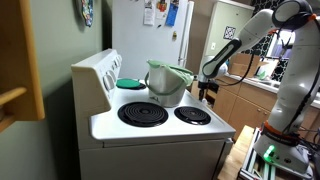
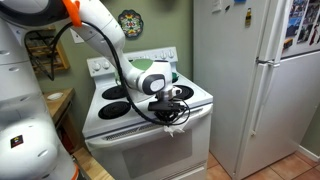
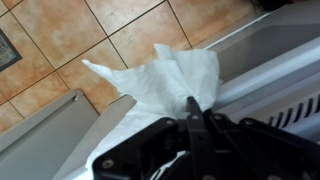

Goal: Pick up the paper towel and use it to wipe the front edge of the stove before putting it back on the stove top

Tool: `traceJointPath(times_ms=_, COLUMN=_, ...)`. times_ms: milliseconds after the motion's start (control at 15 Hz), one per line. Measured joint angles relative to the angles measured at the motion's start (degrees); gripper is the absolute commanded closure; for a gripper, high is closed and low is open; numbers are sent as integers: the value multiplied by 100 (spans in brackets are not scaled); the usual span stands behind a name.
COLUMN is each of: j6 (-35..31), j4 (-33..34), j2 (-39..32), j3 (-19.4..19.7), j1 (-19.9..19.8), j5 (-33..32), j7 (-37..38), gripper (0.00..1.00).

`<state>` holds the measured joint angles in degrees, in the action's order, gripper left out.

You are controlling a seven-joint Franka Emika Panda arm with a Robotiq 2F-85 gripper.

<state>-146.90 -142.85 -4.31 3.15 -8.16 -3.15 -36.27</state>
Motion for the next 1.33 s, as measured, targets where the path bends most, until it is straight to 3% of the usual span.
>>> traceJointPath(times_ms=600, j6=1893, j4=-209, j2=479, j3=-169, j1=391, j5=508, j7=-540, gripper=97)
traceJointPath(times_ms=1000, j6=1946, j4=-244, j2=727, j3=-170, j1=481, j5=415, j7=-734, gripper=97)
traceJointPath(times_ms=1333, j6=1658, j4=-162, j2=1501, j3=-114, j1=484, j5=96, j7=-781, gripper=97)
